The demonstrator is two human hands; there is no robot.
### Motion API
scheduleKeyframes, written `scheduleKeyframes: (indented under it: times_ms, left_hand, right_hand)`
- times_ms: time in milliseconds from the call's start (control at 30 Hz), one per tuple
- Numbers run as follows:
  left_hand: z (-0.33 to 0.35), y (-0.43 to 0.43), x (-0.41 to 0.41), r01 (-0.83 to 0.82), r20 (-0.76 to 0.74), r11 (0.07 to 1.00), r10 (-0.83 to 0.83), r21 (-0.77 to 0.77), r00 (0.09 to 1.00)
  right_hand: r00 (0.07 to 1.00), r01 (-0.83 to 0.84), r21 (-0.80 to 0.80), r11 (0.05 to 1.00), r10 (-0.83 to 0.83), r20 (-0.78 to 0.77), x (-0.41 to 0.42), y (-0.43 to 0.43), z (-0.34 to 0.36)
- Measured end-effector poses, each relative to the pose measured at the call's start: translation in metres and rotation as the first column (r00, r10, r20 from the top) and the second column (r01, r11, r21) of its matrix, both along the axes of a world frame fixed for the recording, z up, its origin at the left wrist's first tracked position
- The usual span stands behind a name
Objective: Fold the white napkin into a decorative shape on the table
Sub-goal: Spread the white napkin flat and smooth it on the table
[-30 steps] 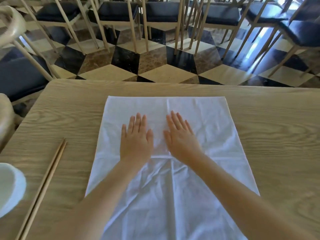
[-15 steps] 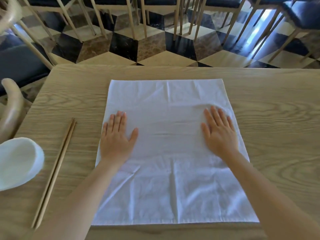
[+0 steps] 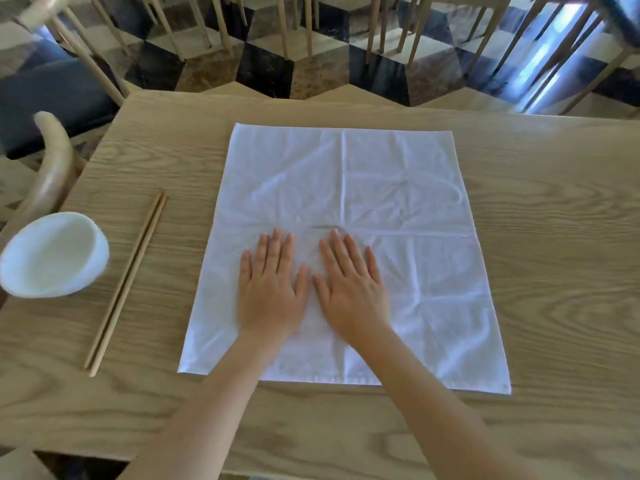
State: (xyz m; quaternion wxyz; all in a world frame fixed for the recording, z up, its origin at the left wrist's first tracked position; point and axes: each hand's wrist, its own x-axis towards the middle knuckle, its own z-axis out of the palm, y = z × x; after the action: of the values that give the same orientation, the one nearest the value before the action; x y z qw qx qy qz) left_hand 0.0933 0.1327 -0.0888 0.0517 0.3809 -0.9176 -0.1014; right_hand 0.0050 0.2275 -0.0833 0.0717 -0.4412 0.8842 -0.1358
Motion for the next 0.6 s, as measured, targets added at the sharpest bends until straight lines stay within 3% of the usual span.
scheduleKeyframes:
  times_ms: [133,333,600]
  left_hand:
    - [-0.006,-0.014,0.029,-0.003,0.041,0.999,0.004,-0.036,0.999]
    - [-0.002,-0.033,0.083,0.073,0.085,0.994,-0.066,-0.081,0.994]
    - [0.001,-0.036,0.081,0.063,0.146,0.998,-0.062,-0.004,0.987]
  right_hand:
    - [0.991,0.096,0.042,0.995,-0.091,-0.101,-0.02,0.049,-0.006]
    - [0.984,0.161,0.135,0.978,-0.147,-0.103,-0.031,0.123,-0.003]
    - [0.991,-0.105,0.315,0.943,0.124,-0.042,-0.046,0.207,0.013]
